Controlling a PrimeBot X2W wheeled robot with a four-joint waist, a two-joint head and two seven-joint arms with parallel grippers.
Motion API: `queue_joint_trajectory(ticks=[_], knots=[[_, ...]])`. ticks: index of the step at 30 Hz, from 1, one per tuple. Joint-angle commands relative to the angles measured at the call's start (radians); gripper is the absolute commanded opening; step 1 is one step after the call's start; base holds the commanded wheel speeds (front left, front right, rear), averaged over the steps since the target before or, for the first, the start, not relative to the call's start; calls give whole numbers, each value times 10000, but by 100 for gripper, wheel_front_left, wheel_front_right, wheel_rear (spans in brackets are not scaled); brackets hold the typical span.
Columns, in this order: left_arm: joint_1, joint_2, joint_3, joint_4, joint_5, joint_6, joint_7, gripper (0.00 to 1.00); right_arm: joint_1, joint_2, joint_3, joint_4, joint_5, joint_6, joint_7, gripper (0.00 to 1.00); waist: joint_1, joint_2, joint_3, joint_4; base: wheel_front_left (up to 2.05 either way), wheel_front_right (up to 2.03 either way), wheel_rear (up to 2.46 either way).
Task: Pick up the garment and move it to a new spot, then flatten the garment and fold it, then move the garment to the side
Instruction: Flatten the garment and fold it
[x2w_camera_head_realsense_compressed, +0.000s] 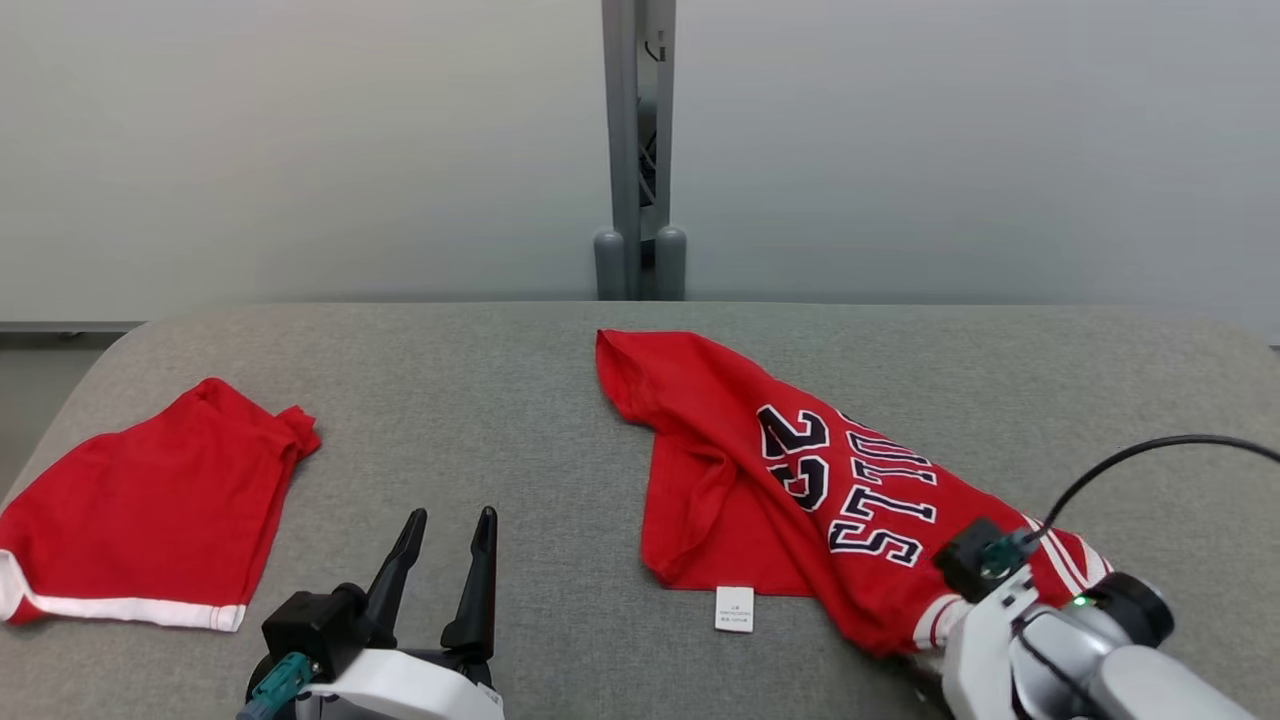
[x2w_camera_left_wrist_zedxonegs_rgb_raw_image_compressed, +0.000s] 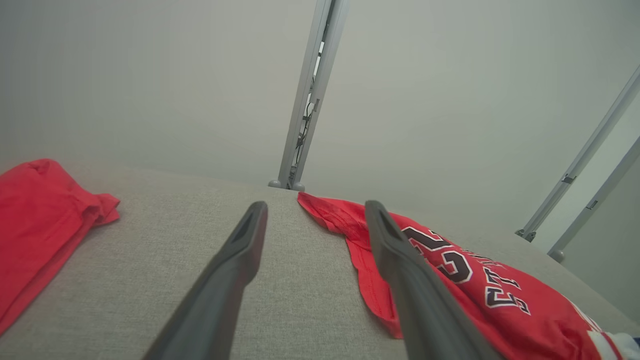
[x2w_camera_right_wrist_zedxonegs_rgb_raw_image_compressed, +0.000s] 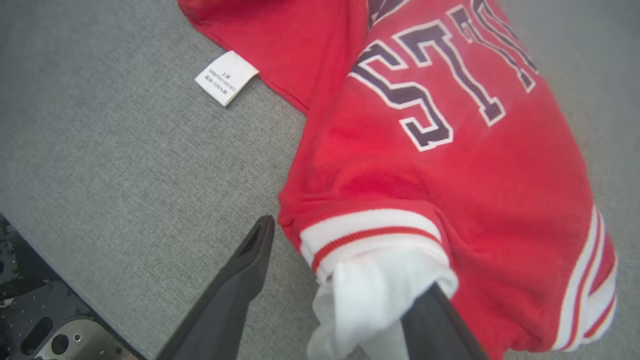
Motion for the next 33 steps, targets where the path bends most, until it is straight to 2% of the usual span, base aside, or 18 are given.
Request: queue_joint_trajectory(ticks=[1,8,13,15,19,26,29,33], knots=[[12,45,56,-35,-16,46,-33,100,102,-121,-231,-107,65,-6,-16,100,0,-1,-22,-135,0,0,0],[57,44,144,-120,-17,63,-33,100,518,-501,-1672,-976,-41,-5,276,100,0,-1,-63,-563,0,0,0],[40,45,178,-149,16,53,-33,100,801,-539,-2497,-1343,-125,-5,371,100,0,-1,-53,-727,0,0,0],[18,44,167,-168,39,41,-33,100,896,-427,-3032,-1487,-293,-6,52,100,0,-1,-34,-777,0,0,0],[-15,44,146,-185,80,11,-35,100,1271,190,-4243,-1441,-815,-6,-1077,100,0,-1,43,-860,0,0,0],[-88,47,123,-119,181,-46,-33,100,2163,2292,-6663,-713,-1615,-5,-3842,100,0,-1,173,-995,0,0,0],[-111,42,114,-80,211,-73,-33,100,2553,2998,-6998,-329,-1809,-3,-4843,100,0,-1,221,-1050,0,0,0],[-127,42,129,-19,291,-100,-35,100,2683,3357,-6953,108,-1914,-3,-5954,100,0,-1,287,-1130,0,0,0]])
